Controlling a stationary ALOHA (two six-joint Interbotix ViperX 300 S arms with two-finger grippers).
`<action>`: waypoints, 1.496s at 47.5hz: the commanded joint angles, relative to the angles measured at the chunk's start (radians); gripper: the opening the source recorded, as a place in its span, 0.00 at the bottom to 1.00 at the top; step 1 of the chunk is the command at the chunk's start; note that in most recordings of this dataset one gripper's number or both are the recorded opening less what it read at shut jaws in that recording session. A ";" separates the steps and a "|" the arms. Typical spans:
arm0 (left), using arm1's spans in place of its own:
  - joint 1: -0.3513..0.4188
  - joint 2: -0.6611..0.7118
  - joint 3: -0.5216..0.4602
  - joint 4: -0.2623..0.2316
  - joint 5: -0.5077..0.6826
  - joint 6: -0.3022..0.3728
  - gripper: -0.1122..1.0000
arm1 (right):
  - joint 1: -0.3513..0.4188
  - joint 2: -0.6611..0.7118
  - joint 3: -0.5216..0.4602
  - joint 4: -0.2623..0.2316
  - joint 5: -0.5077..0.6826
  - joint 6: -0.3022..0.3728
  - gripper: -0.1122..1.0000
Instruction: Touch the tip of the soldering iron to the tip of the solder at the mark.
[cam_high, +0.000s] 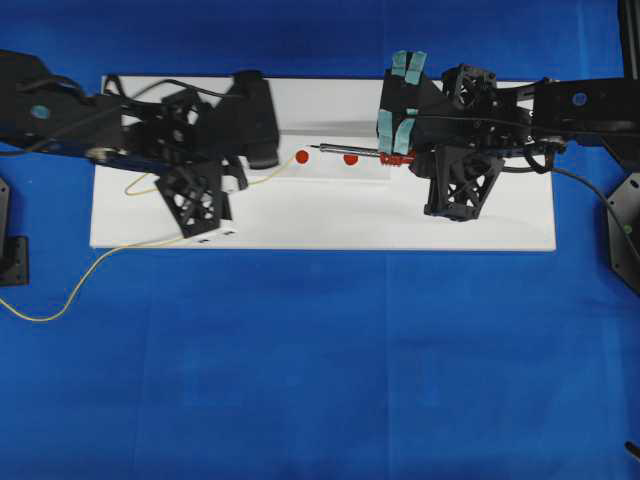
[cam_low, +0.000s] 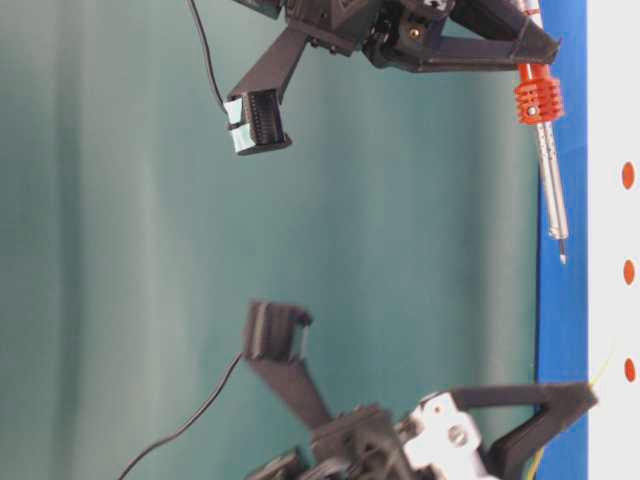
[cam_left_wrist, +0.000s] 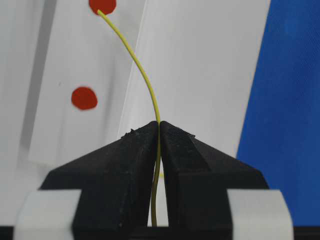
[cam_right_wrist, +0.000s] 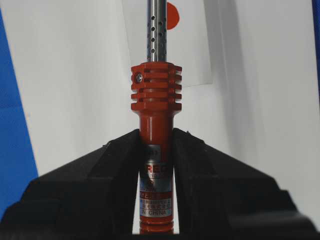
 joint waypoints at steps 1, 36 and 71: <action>0.003 0.009 -0.037 0.003 -0.008 0.002 0.12 | 0.002 -0.023 -0.005 -0.003 -0.012 -0.002 0.16; 0.008 0.034 -0.032 0.003 -0.009 -0.006 0.12 | 0.002 0.025 -0.012 -0.003 -0.025 -0.002 0.16; 0.009 0.031 -0.028 0.003 -0.008 -0.009 0.12 | 0.002 0.115 -0.038 -0.003 -0.052 -0.002 0.16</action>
